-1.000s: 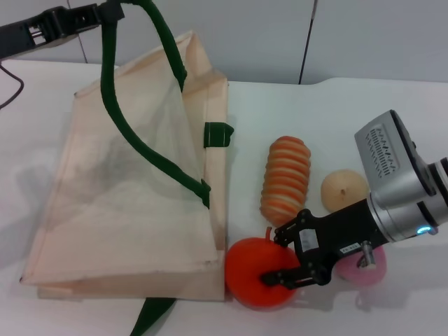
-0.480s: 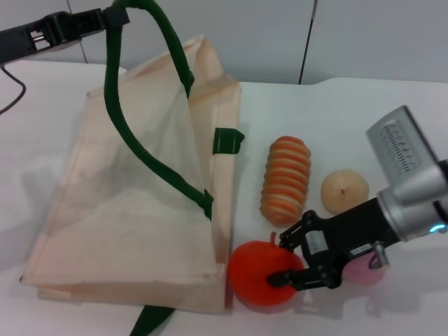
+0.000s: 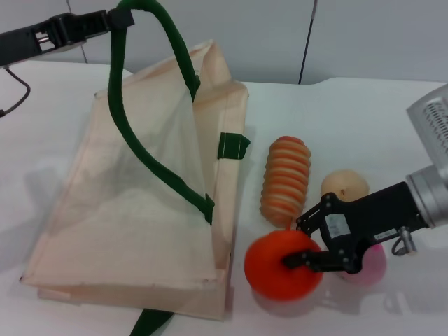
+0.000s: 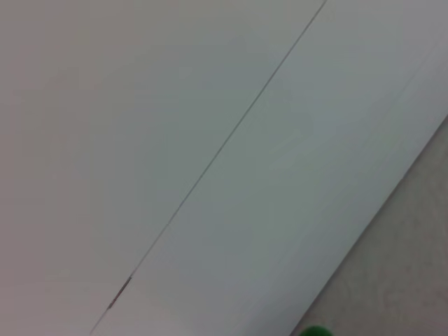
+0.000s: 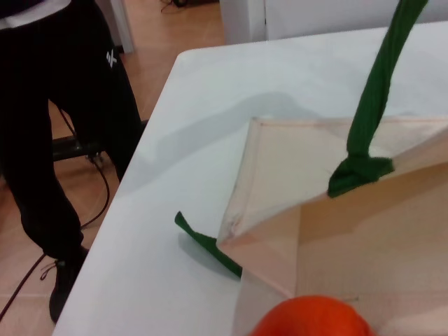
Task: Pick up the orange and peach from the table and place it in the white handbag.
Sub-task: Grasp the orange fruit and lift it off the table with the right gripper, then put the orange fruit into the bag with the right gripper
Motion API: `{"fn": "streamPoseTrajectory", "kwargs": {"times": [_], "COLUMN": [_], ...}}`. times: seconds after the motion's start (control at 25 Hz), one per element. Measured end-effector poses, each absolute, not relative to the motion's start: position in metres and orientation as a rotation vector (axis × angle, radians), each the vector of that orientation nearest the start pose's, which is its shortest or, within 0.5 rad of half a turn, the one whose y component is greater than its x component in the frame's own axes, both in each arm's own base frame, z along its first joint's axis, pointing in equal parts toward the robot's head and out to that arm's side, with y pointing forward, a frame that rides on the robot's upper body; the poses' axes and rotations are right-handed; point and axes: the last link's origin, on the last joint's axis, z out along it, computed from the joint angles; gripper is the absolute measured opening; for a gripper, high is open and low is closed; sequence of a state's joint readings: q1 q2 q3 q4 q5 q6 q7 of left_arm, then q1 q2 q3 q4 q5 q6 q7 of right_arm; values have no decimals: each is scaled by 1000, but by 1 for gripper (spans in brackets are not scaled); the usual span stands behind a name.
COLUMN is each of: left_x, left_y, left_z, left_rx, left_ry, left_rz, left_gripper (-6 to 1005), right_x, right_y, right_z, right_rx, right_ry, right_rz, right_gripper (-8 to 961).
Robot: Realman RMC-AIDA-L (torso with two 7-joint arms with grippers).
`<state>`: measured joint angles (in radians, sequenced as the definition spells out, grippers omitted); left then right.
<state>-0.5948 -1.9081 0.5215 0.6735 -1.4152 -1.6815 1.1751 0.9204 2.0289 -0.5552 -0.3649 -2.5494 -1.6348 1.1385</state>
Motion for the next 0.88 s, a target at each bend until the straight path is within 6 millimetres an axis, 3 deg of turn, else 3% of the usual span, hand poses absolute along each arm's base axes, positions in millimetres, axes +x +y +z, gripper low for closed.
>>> {"fn": "streamPoseTrajectory", "kwargs": {"times": [0.48,0.88], "left_x": [-236,-231], "left_y": [371,372], "left_z": [116,114], "left_rx": [-2394,-2410], "left_ry": [-1110,-1097], "left_rz": [-1226,-1243], "left_gripper": [142,143], "right_x": [199,171], "right_y": [354,373], "right_z": [-11,8], "right_rx": [-3186,-3075], "right_ry": [-3,-88], "right_rz": [437,568], "right_gripper": [202,124]}}
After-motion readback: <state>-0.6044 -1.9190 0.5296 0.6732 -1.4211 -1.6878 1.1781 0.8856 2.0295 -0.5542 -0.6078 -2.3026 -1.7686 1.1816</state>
